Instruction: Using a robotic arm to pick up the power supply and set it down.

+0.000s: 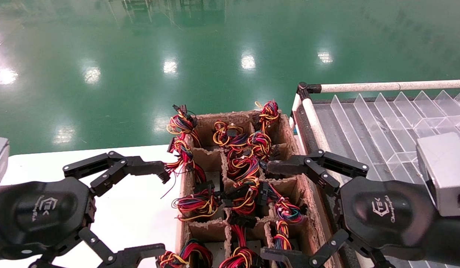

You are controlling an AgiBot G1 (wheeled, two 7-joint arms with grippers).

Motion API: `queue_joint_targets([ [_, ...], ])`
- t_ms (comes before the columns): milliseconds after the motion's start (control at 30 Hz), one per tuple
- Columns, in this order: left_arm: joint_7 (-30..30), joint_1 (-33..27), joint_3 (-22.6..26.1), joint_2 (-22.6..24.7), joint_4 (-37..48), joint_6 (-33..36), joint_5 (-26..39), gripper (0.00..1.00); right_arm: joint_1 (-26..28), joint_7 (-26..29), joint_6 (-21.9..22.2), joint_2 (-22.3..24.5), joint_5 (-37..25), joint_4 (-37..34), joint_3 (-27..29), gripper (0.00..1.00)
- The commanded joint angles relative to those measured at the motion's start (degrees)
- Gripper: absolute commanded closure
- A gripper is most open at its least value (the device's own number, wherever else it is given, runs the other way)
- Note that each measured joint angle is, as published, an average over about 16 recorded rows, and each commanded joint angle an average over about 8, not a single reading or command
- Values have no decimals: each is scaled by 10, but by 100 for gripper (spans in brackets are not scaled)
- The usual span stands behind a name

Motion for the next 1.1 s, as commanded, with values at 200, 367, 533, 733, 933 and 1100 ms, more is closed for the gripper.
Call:
queue_joint_targets([
  [200,0,0,0,0,0,0,0,0,0,0,0,0,0,0,0,0],
  [367,0,0,0,0,0,0,0,0,0,0,0,0,0,0,0,0],
  [533,0,0,0,0,0,0,0,15,0,0,0,0,0,0,0,0],
  [733,0,0,0,0,0,0,0,90,0,0,0,0,0,0,0,0],
  [933,0,0,0,0,0,0,0,100,0,0,0,0,0,0,0,0],
  [1100,0,0,0,0,0,0,0,100,0,0,0,0,0,0,0,0],
])
